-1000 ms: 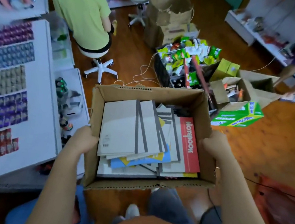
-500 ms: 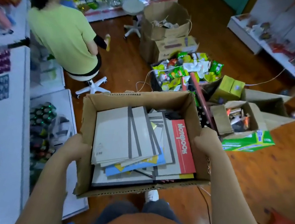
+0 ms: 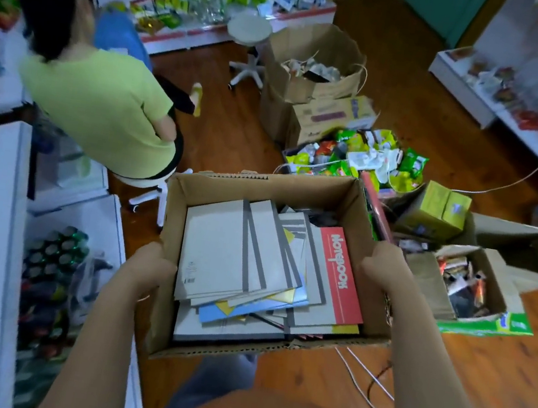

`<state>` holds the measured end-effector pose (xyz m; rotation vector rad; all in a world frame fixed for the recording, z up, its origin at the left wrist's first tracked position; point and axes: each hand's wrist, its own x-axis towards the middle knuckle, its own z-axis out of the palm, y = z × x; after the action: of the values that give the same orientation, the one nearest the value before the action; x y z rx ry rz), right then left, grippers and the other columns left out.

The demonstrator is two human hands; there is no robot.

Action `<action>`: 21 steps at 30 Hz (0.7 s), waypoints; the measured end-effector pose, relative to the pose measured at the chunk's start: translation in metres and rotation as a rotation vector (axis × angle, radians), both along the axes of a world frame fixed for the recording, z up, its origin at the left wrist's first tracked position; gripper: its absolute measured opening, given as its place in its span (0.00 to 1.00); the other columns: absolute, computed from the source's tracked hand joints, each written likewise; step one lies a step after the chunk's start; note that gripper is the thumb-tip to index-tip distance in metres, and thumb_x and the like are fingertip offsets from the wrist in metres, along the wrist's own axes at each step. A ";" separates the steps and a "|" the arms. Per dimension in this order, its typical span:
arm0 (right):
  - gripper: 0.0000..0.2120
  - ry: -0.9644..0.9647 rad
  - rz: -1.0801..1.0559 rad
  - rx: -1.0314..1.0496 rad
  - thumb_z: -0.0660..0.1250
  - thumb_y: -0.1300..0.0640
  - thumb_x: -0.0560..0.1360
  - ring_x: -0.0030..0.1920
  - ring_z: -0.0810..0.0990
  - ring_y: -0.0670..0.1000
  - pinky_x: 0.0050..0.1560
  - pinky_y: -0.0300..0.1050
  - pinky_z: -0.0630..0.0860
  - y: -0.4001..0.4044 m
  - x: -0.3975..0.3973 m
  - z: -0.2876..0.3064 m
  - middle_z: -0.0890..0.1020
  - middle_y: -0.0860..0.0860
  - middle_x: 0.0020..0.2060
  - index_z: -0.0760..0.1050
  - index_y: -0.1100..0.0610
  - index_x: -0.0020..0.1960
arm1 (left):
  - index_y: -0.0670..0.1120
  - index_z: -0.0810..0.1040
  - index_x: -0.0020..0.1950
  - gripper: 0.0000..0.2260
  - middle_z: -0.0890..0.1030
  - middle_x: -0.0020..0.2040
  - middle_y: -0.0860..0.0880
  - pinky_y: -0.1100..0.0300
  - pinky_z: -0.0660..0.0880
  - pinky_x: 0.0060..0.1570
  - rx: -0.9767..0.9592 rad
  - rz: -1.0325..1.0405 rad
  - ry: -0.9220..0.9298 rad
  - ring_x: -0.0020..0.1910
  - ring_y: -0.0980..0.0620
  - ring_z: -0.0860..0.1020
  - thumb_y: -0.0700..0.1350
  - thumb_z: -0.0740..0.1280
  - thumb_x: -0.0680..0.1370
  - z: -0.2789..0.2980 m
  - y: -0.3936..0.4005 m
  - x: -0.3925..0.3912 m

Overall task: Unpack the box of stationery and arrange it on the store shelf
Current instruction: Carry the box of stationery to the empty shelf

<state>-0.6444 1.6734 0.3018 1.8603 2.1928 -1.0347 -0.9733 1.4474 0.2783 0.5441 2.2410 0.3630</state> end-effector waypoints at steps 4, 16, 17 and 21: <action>0.15 -0.022 -0.006 0.010 0.62 0.64 0.75 0.39 0.71 0.56 0.29 0.42 0.60 0.059 -0.060 0.007 0.68 0.52 0.30 0.63 0.59 0.31 | 0.38 0.75 0.43 0.01 0.78 0.42 0.40 0.58 0.70 0.34 0.006 -0.029 -0.031 0.37 0.46 0.76 0.35 0.65 0.75 0.002 0.068 -0.068; 0.14 -0.001 -0.055 0.003 0.61 0.56 0.69 0.44 0.78 0.62 0.38 0.46 0.64 0.243 -0.181 0.005 0.78 0.63 0.37 0.74 0.69 0.38 | 0.45 0.77 0.47 0.05 0.80 0.44 0.44 0.50 0.78 0.47 0.030 -0.070 -0.049 0.45 0.44 0.78 0.38 0.69 0.74 0.009 0.267 -0.209; 0.12 0.000 -0.049 -0.003 0.62 0.57 0.69 0.42 0.77 0.60 0.37 0.45 0.64 0.265 -0.190 -0.001 0.75 0.60 0.34 0.71 0.67 0.35 | 0.43 0.78 0.54 0.11 0.81 0.47 0.43 0.47 0.80 0.49 0.020 -0.085 -0.060 0.46 0.44 0.80 0.40 0.71 0.72 0.005 0.287 -0.221; 0.07 -0.055 -0.028 0.010 0.66 0.62 0.72 0.46 0.77 0.63 0.35 0.45 0.63 0.354 -0.234 -0.023 0.77 0.62 0.40 0.74 0.66 0.40 | 0.45 0.81 0.55 0.16 0.84 0.51 0.46 0.49 0.79 0.55 0.046 -0.083 -0.108 0.49 0.46 0.81 0.40 0.76 0.68 -0.008 0.366 -0.261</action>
<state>-0.8780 2.0277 0.2787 1.9056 2.1512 -0.9663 -1.2343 1.8130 0.2706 0.6248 2.1043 0.3935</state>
